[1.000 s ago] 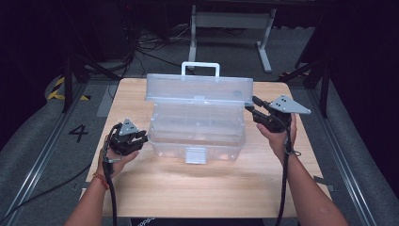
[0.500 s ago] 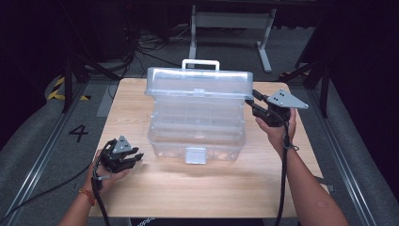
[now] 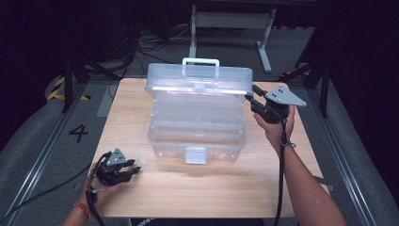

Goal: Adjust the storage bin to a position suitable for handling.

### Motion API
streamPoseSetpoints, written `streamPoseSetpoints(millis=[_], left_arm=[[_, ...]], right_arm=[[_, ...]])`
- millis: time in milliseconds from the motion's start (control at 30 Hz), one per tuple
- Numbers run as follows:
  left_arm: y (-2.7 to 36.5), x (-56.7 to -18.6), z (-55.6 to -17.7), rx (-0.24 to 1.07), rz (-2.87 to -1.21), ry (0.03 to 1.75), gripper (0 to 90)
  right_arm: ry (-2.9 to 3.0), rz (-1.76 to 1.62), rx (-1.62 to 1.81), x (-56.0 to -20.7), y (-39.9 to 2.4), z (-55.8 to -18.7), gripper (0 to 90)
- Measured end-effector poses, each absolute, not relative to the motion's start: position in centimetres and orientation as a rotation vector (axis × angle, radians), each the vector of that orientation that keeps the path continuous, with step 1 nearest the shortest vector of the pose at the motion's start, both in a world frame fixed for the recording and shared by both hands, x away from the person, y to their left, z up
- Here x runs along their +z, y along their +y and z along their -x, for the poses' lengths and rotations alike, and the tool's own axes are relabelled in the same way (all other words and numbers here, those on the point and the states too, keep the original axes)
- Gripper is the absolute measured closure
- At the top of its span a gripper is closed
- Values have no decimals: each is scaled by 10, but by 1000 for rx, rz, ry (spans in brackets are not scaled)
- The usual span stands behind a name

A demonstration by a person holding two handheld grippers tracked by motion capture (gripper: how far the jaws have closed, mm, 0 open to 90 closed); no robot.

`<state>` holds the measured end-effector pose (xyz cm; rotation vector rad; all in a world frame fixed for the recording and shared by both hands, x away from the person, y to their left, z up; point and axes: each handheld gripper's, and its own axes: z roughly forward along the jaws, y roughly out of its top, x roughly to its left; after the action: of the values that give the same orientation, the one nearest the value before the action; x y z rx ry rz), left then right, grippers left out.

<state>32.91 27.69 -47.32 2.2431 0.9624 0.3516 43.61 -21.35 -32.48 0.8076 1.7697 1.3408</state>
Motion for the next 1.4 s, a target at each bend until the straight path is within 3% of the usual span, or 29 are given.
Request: streamPoseSetpoints(millis=[367, 500, 1067, 1400], left_arm=[[282, -480, -328, 370, -2193, 907, 572], [281, -480, -328, 383, -2200, 916, 501], [281, -480, -328, 383, -2192, 928, 493], [281, -480, -328, 381, -2191, 928, 493]], right_arm=[[1762, -829, 1348, -317, -215, -447, 688], [1762, -821, 1345, -313, -215, -452, 704], [1746, -809, 1308, -304, -217, -466, 819], [1767, -823, 1280, -296, -216, -482, 837]])
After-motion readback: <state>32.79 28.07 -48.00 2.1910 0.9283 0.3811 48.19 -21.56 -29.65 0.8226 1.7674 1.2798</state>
